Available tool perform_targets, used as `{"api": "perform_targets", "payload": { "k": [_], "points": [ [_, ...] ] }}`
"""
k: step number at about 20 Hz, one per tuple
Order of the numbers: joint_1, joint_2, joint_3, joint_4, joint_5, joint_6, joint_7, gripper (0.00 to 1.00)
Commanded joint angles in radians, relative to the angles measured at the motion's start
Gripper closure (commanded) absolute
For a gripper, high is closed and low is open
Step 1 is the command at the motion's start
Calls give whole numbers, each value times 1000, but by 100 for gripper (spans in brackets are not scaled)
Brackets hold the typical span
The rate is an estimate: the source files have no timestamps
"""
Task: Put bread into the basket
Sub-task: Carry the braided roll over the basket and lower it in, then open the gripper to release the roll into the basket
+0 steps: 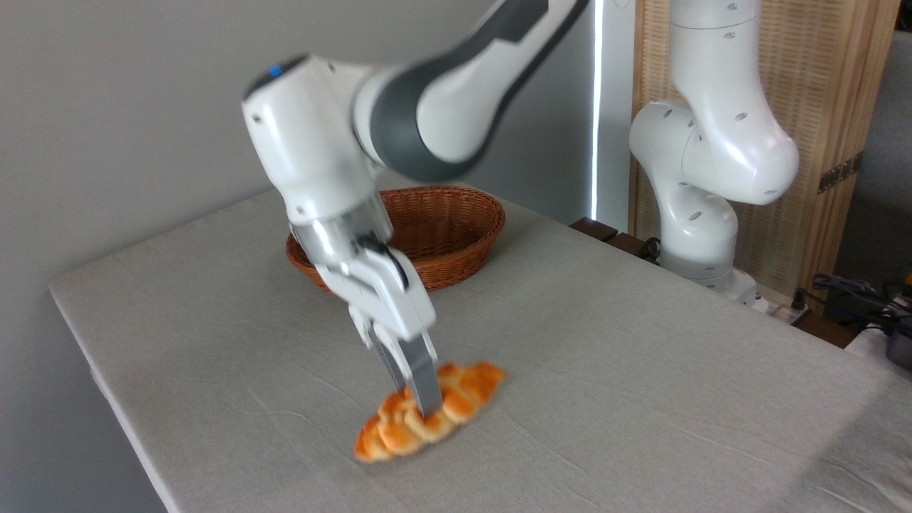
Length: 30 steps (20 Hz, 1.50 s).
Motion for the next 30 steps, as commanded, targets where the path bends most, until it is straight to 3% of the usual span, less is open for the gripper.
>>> {"api": "perform_targets", "payload": {
  "k": [1, 4, 7, 8, 11, 17, 18, 20, 23, 30],
  "points": [
    [1, -40, -84, 156, -58, -259, -3, 66],
    [1, -109, -173, 172, -76, -380, -6, 65],
    [-12, -150, -260, 166, -179, -448, -84, 54],
    [-34, -164, -280, 157, -197, -449, -142, 54],
    [-164, -169, -288, 143, -233, -440, -300, 49],
    [-308, -187, -296, -1, -224, -399, -356, 47],
    [-314, -193, -296, -30, -224, -367, -357, 38],
    [-321, -192, -297, -69, -224, -301, -363, 3],
    [-333, -184, -302, -109, -233, -215, -368, 0],
    [-331, -182, -302, -127, -236, -218, -368, 0]
  ]
}}
